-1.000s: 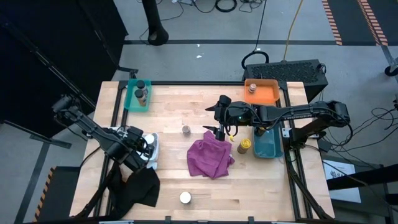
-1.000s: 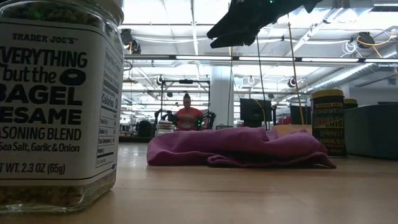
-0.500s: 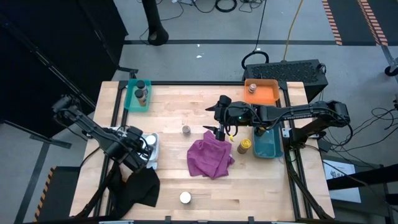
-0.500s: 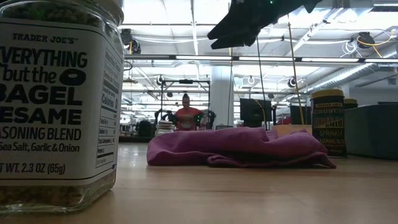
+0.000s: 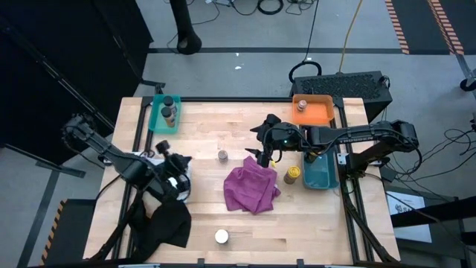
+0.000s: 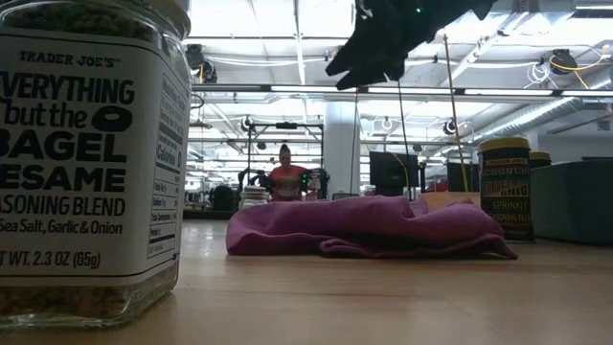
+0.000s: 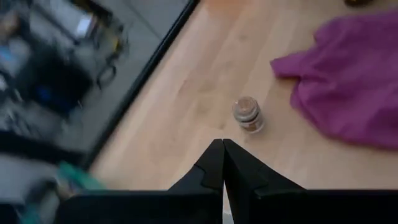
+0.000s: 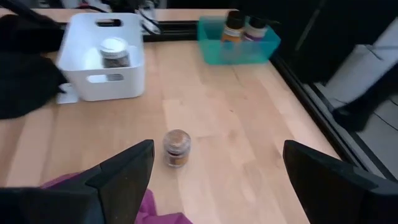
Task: Sort spices by type
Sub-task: Put the brown seasoning bottle into the orange bin
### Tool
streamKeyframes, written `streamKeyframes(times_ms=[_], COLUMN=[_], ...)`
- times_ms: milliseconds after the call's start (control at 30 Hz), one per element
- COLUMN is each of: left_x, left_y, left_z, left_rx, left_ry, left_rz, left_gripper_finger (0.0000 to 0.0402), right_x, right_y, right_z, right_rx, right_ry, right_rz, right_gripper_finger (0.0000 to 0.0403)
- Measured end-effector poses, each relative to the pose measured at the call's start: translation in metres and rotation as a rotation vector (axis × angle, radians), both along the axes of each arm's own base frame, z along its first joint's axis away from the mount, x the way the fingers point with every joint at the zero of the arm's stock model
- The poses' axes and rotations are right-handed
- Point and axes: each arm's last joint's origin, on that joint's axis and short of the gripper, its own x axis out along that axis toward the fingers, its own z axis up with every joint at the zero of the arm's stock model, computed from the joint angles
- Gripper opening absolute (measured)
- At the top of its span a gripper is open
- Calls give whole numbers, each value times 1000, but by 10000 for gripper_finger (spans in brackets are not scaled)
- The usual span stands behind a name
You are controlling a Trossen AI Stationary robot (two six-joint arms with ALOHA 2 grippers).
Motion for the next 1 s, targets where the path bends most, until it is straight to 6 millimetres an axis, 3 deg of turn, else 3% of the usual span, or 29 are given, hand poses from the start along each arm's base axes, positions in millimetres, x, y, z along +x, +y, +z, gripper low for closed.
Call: streamKeyframes(times_ms=[133, 267, 567, 767, 1000], left_x=[9, 17, 11, 4, 0], left_y=[13, 31, 70, 84, 97], left_z=[-9, -17, -4, 14, 22], left_rx=[87, 54, 3, 85, 165], left_ry=[135, 164, -106, -278, -312], left_rz=[-142, -352, -613, -614, -498], left_gripper_finger=[6, 4, 4, 5, 13], right_x=[-1, -2, -2, 5, 43], right_y=[-6, -17, -28, -14, 6], right_z=[-1, 0, 2, 8, 0], right_rx=[-3, 6, 36, 25, -2], right_ry=[6, -1, -28, -58, -6], right_rz=[-66, -108, -80, -29, 52], right_gripper_finger=[339, 339, 339, 339, 339])
